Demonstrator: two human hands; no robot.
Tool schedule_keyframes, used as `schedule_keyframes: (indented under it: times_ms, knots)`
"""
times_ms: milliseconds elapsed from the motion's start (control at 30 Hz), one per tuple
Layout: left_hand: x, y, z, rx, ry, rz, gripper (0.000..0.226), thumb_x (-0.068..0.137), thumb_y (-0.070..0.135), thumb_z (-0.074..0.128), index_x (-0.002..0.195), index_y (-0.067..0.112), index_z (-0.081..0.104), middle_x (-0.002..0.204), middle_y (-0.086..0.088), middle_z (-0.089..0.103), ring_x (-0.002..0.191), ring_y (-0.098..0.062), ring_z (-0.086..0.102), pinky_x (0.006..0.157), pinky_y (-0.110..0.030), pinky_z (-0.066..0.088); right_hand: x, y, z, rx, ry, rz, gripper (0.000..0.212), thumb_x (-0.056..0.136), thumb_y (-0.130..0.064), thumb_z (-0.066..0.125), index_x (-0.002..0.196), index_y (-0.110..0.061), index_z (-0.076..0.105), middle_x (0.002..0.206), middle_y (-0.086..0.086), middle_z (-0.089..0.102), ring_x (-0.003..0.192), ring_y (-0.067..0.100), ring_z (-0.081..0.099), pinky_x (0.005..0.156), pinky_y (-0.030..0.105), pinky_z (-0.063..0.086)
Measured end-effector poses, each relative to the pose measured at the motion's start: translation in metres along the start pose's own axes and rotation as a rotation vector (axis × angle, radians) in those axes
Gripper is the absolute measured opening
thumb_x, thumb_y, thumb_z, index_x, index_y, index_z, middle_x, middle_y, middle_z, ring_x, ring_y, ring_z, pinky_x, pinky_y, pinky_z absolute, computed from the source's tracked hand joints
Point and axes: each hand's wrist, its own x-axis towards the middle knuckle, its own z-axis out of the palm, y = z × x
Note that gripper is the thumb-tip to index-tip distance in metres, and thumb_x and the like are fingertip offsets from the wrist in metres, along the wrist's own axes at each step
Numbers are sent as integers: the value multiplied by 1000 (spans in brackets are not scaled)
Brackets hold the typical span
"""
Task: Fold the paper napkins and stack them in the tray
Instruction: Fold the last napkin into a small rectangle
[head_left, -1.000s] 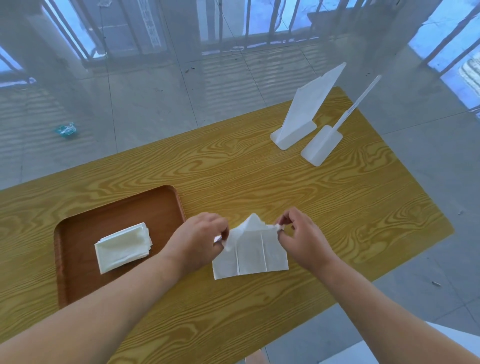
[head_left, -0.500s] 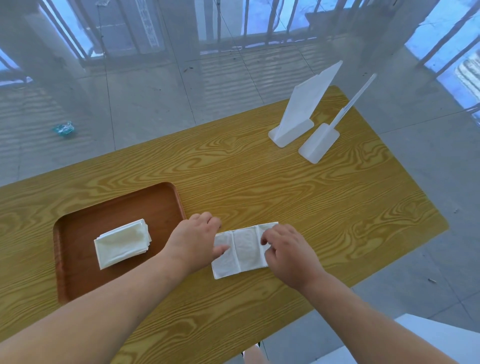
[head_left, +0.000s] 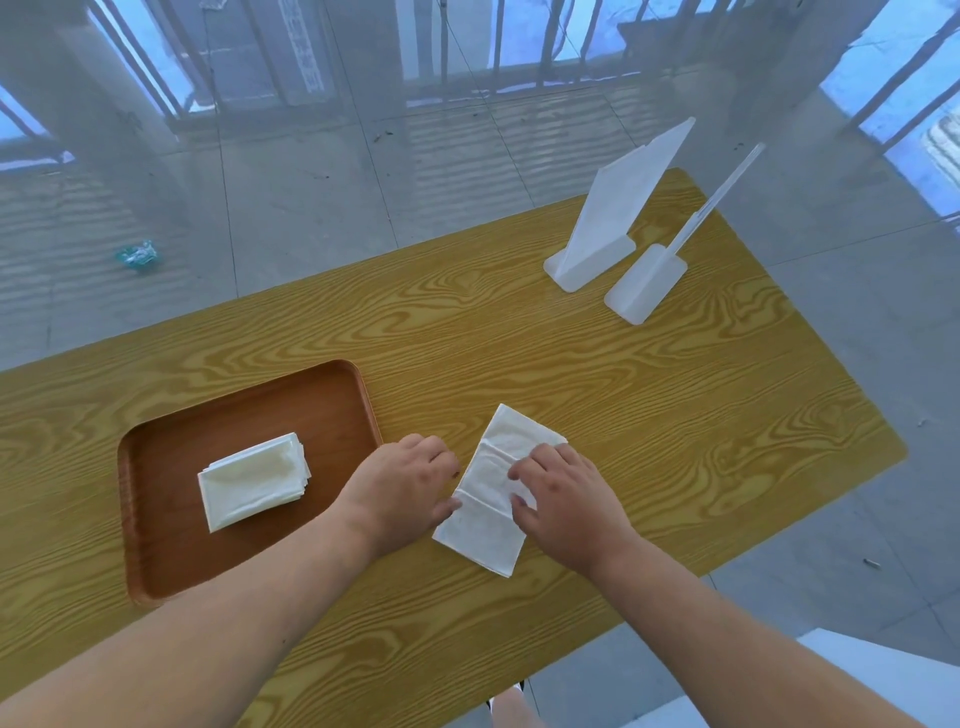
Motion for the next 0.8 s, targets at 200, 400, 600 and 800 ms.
schedule_keyframes:
  times_ms: [200, 400, 600, 800]
  knots:
    - [8, 14, 9, -22, -59, 93, 53, 99, 56, 55, 146, 30, 52, 146, 10, 51, 131, -17, 47, 108, -37, 42, -19, 2, 13, -72, -137, -17, 47, 90, -62, 52, 122, -28, 64, 115, -8, 58, 111, 18, 52, 104, 36, 44]
    - [13, 18, 11, 51, -126, 98, 49, 100, 56, 55, 140, 28, 56, 145, 8, 50, 126, -19, 48, 104, -37, 42, -19, -3, 20, -72, -36, -20, 21, 102, -36, 50, 106, -25, 68, 104, -4, 58, 101, 21, 53, 96, 38, 49]
    - [12, 14, 1, -106, -45, 11, 56, 93, 63, 61, 140, 34, 55, 145, 16, 50, 137, -12, 40, 113, -34, 35, -12, -7, -4, 141, 42, -25, 13, 95, -30, 60, 101, -24, 69, 103, -10, 62, 107, 13, 54, 98, 29, 45]
    - [21, 8, -43, -599, -8, -257, 16, 84, 54, 70, 95, 42, 69, 101, 24, 71, 99, 5, 60, 82, -18, 49, 11, -16, -48, 707, 72, 263, 8, 83, -35, 64, 90, -31, 65, 84, -13, 70, 71, 6, 60, 64, 26, 49]
